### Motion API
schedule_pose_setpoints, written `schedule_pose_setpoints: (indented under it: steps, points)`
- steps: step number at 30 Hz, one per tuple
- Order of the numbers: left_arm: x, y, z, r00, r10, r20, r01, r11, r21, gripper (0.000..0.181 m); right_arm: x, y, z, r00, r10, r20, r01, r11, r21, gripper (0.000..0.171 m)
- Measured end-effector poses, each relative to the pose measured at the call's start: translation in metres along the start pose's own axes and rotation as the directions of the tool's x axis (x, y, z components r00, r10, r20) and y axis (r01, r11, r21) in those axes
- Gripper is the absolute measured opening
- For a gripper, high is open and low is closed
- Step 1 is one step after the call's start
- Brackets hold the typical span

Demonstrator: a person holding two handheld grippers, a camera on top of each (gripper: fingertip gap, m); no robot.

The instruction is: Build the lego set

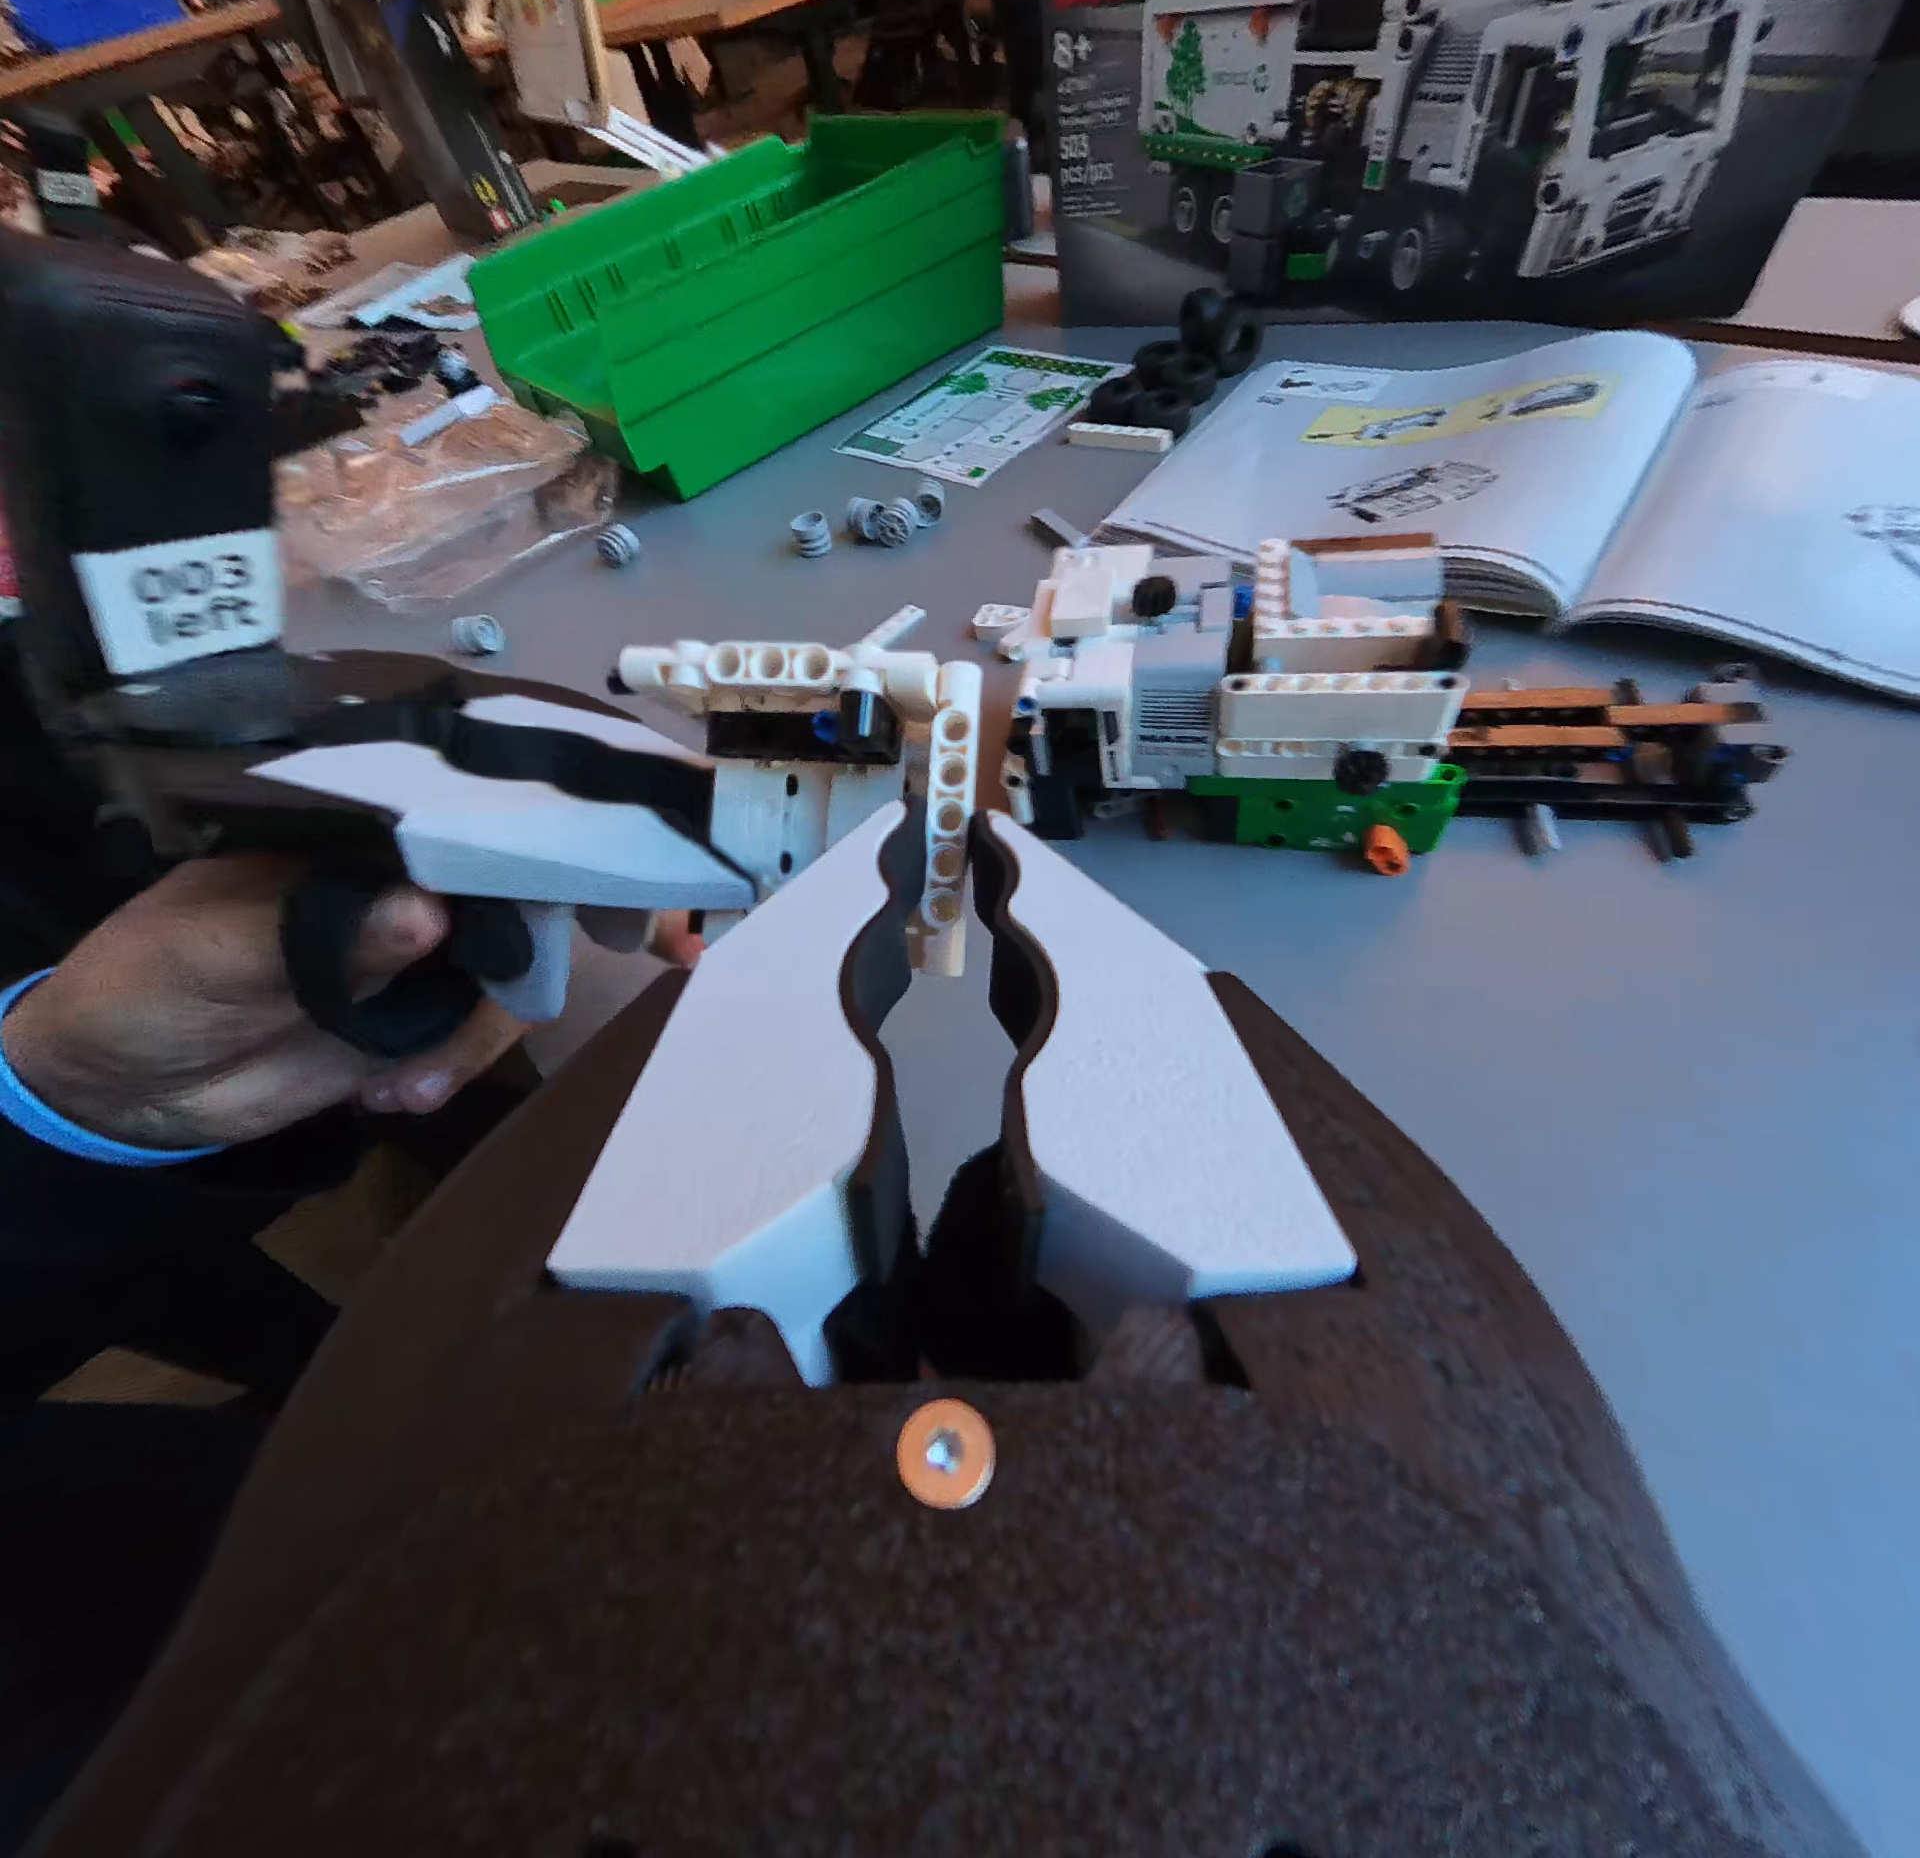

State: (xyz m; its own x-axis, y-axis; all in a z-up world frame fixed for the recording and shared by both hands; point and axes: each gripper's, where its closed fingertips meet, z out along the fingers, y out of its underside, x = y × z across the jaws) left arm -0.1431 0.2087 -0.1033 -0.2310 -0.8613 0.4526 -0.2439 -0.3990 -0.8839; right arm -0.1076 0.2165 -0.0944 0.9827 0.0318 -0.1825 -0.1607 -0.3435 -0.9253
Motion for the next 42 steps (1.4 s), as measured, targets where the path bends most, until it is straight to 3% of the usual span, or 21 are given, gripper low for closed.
schedule_pose_setpoints:
  steps: [3, 8, 13, 16, 20, 27, 34, 36, 42]
  points:
    - [-0.003, -0.009, -0.004, 0.984, 0.169, 0.061, -0.169, 0.986, -0.002, 0.031, 0.028, -0.011, -0.021, 0.995, -0.028, -0.096, 0.024, 0.999, -0.042, 0.007]
    - [-0.025, -0.031, -0.020, 0.912, 0.358, 0.200, -0.379, 0.922, 0.079, 0.027, 0.102, -0.018, -0.053, 0.965, -0.030, -0.262, -0.007, 0.990, -0.138, 0.007]
    - [-0.048, -0.032, -0.011, 0.871, 0.412, 0.268, -0.430, 0.903, 0.008, 0.025, 0.154, 0.038, -0.053, 0.936, 0.016, -0.353, -0.159, 0.911, -0.380, 0.007]
    - [-0.057, -0.030, -0.004, 0.855, 0.436, 0.282, -0.444, 0.895, -0.037, 0.023, 0.151, 0.061, -0.045, 0.941, 0.118, -0.317, -0.256, 0.861, -0.439, 0.007]
    - [-0.063, -0.027, 0.003, 0.880, 0.406, 0.245, -0.402, 0.913, -0.070, 0.023, 0.144, 0.074, -0.040, 0.946, 0.100, -0.309, -0.250, 0.832, -0.495, 0.007]
    - [-0.073, -0.020, 0.012, 0.929, 0.316, 0.191, -0.295, 0.947, -0.128, 0.024, 0.152, 0.076, -0.035, 0.933, 0.070, -0.353, -0.248, 0.836, -0.489, 0.007]
    - [-0.073, -0.019, 0.016, 0.938, 0.303, 0.168, -0.282, 0.950, -0.136, 0.025, 0.151, 0.078, -0.032, 0.930, 0.070, -0.360, -0.255, 0.828, -0.499, 0.008]
    - [-0.074, -0.021, 0.017, 0.937, 0.303, 0.172, -0.284, 0.950, -0.126, 0.025, 0.147, 0.076, -0.033, 0.936, 0.100, -0.338, -0.265, 0.833, -0.486, 0.017]
    - [-0.079, -0.023, 0.019, 0.932, 0.304, 0.197, -0.283, 0.951, -0.127, 0.026, 0.164, 0.034, -0.056, 0.947, 0.102, -0.306, -0.197, 0.934, -0.297, 0.031]
